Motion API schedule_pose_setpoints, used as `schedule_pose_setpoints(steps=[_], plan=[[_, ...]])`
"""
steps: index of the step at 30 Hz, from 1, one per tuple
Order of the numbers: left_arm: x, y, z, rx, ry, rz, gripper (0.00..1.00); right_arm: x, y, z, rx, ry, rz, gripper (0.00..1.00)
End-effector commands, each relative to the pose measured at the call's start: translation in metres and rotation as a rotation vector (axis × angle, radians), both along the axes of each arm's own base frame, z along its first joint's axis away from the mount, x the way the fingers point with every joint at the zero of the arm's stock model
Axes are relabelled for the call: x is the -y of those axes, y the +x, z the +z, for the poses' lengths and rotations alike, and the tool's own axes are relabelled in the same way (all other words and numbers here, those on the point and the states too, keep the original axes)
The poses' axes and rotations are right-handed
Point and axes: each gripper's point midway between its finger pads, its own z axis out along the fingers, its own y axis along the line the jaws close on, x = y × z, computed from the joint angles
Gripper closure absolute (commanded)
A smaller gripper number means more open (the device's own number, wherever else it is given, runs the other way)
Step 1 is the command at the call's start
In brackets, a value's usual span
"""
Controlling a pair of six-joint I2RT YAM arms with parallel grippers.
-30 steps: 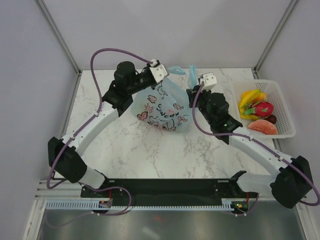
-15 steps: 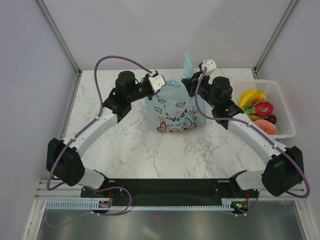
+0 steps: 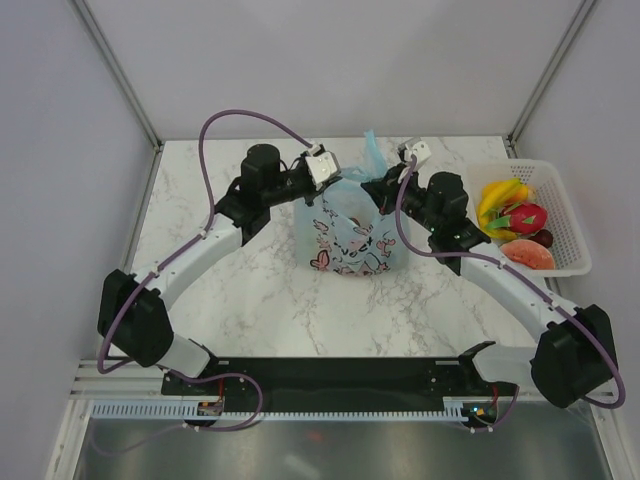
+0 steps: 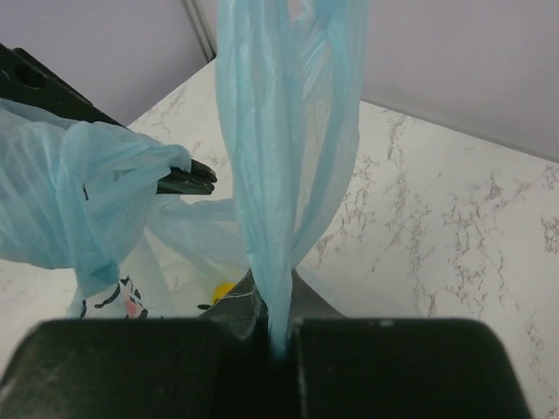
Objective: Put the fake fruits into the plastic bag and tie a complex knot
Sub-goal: Adjust the plastic bag at the center of the board.
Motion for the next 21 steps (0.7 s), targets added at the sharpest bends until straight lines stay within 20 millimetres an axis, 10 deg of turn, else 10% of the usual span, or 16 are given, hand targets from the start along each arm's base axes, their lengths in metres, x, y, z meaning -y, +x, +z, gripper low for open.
schedule_pose_setpoints(steps=[1,21], plan=[[0.010,-0.009,0.013,0.074,0.007,-0.048,0.98,-0.002,-0.017,0.024,0.069,0.050,0.052,1.00],[0.014,-0.014,-0.024,0.013,0.170,-0.086,0.98,0.005,-0.024,0.005,0.036,-0.034,0.051,0.95]])
